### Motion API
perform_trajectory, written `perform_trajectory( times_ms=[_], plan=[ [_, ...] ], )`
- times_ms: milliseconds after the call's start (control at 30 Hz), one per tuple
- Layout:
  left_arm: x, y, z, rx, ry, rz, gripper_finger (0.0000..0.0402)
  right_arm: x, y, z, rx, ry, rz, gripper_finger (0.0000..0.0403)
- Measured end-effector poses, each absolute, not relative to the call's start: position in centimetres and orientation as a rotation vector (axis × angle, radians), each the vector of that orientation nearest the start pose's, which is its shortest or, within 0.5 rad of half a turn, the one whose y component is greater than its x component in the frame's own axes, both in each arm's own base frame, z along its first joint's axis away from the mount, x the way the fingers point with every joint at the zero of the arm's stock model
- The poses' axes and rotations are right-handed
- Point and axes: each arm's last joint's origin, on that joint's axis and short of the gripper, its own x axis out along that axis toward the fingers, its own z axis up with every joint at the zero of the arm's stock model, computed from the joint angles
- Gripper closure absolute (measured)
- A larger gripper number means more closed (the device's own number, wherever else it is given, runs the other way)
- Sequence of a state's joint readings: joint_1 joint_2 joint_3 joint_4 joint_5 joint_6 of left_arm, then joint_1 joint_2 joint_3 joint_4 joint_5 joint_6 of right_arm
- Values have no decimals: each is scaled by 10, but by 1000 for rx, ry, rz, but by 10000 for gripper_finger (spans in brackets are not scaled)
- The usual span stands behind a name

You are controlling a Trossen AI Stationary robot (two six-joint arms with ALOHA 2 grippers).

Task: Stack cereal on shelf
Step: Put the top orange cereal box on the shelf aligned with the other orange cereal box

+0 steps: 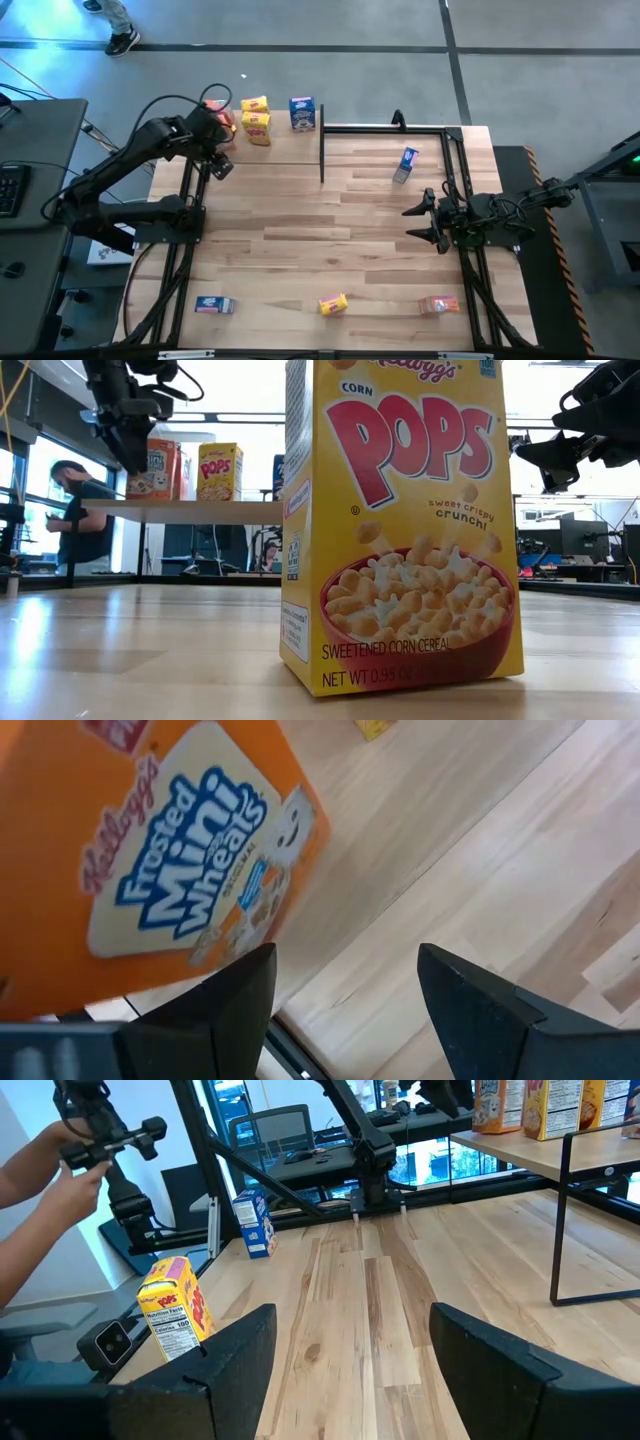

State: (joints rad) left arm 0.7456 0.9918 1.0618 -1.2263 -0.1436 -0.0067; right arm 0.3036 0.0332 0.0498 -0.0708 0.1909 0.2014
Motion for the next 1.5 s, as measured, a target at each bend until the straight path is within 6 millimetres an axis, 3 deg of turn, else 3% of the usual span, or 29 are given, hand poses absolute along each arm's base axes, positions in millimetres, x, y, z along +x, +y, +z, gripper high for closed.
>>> perform_trajectory(
  times_ms=[1500],
  plan=[
    [105, 110, 310, -296, 1245, 879, 167, 93, 24, 171, 188, 64, 107, 146]
  ],
)
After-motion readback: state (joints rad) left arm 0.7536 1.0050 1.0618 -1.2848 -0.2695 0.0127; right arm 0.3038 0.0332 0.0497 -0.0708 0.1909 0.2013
